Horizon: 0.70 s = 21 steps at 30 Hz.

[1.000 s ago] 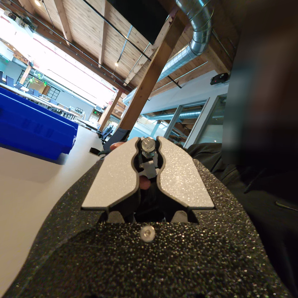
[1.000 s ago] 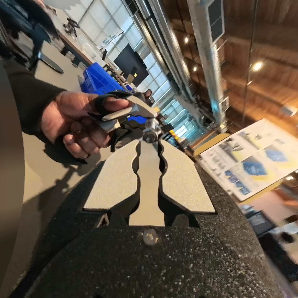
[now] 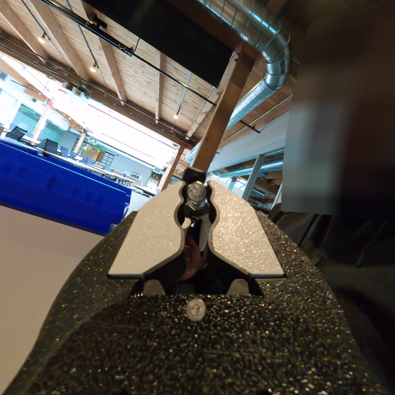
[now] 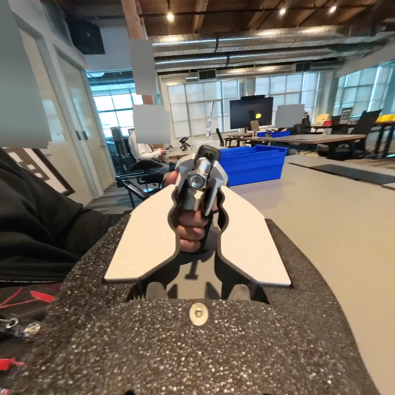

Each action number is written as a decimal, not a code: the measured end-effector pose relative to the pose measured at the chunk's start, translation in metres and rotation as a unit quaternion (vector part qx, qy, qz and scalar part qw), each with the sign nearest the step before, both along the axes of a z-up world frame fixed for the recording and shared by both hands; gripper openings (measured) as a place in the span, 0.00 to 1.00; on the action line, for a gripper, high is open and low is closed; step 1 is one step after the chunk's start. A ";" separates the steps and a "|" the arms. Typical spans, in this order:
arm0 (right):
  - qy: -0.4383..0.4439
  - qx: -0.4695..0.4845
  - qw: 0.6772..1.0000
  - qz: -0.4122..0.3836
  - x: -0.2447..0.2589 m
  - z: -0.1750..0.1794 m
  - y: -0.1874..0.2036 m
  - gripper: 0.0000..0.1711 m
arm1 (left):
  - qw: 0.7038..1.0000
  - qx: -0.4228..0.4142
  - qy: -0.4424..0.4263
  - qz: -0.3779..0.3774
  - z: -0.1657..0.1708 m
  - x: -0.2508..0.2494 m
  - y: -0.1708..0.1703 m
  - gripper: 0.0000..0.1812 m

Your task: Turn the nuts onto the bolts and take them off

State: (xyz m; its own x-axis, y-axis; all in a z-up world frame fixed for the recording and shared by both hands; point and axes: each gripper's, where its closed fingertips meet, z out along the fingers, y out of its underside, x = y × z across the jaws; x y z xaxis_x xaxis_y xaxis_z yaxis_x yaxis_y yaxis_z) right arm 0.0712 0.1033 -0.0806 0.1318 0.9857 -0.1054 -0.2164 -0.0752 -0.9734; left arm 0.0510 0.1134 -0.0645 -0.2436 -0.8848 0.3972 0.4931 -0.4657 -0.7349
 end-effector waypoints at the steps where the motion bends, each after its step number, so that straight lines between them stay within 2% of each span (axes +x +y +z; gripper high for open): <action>1: 0.001 -0.006 1.000 0.005 0.000 0.000 0.000 0.20 | 1.000 0.003 0.005 0.003 0.000 0.001 0.000 0.09; 10: -0.001 -0.026 1.000 0.017 -0.003 -0.003 0.001 0.19 | 0.999 0.019 0.026 0.008 -0.002 0.007 -0.004 0.09; 13: -0.003 -0.022 1.000 0.012 -0.002 -0.003 0.002 0.13 | 0.999 0.021 0.032 0.012 -0.003 0.009 -0.004 0.09; 14: -0.003 -0.016 1.000 0.012 -0.002 -0.003 0.000 0.10 | 0.999 0.020 0.033 0.013 -0.003 0.009 -0.003 0.09; 18: -0.020 0.025 0.999 -0.014 -0.002 -0.004 0.000 0.10 | 0.999 0.020 0.034 0.014 -0.003 0.009 -0.003 0.09; 21: -0.046 0.102 0.992 -0.053 -0.001 -0.004 0.000 0.10 | 0.999 0.020 0.036 0.009 -0.004 0.010 -0.004 0.09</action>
State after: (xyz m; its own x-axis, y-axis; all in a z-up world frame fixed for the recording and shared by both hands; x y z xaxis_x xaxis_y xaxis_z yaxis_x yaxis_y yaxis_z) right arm 0.0702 0.1031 -0.0850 0.2364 0.9651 0.1126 -0.1223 0.1445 -0.9819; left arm 0.0612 0.1091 -0.0681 -0.1994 -0.9040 0.3782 0.4458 -0.4274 -0.7865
